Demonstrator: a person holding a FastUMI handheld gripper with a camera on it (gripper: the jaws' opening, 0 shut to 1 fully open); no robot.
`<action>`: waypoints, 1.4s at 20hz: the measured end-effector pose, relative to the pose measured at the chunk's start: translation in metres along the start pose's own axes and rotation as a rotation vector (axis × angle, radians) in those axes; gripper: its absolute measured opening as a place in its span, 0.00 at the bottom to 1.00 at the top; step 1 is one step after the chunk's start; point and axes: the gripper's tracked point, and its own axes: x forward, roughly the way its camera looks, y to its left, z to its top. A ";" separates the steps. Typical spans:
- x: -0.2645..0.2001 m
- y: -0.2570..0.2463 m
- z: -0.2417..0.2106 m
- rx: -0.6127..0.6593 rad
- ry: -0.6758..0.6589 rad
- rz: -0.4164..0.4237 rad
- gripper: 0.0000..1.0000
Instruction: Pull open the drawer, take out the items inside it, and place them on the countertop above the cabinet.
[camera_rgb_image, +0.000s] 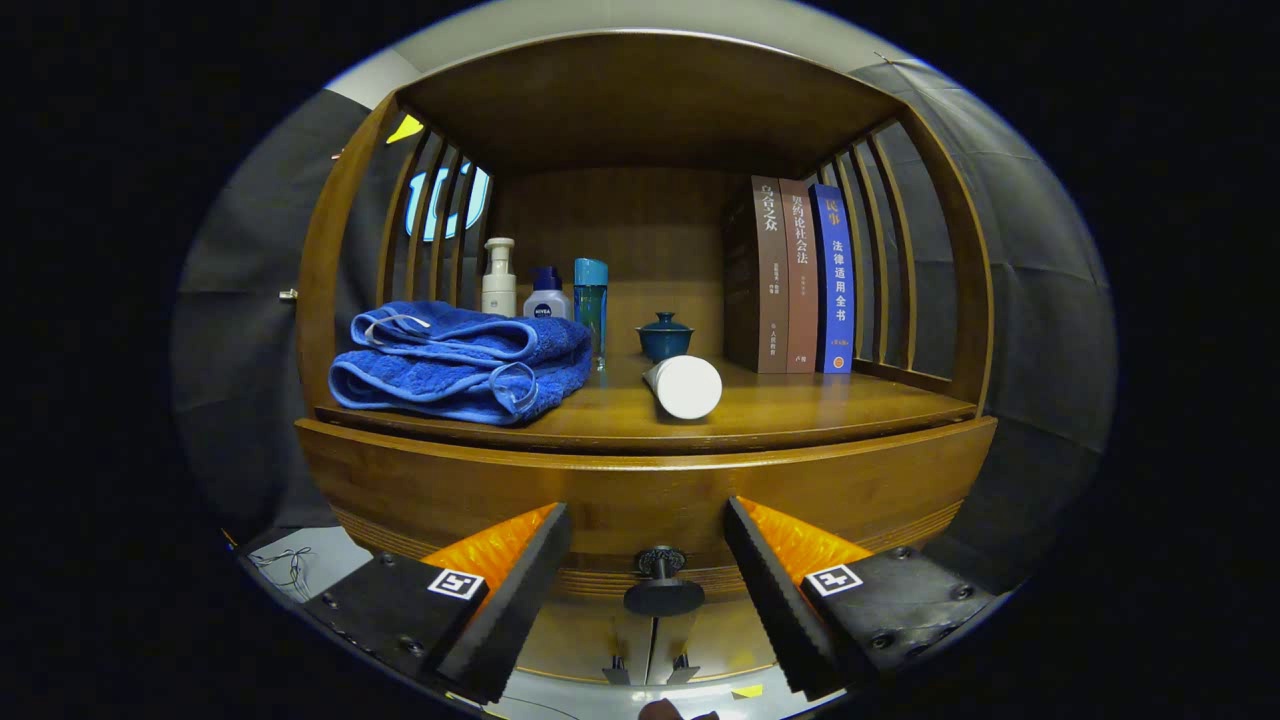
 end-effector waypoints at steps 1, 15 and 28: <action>0.002 0.001 0.000 -0.001 0.002 0.000 1.00; -0.033 -0.001 0.059 -0.010 -0.084 0.009 0.99; -0.133 -0.010 0.189 0.018 -0.161 0.032 0.98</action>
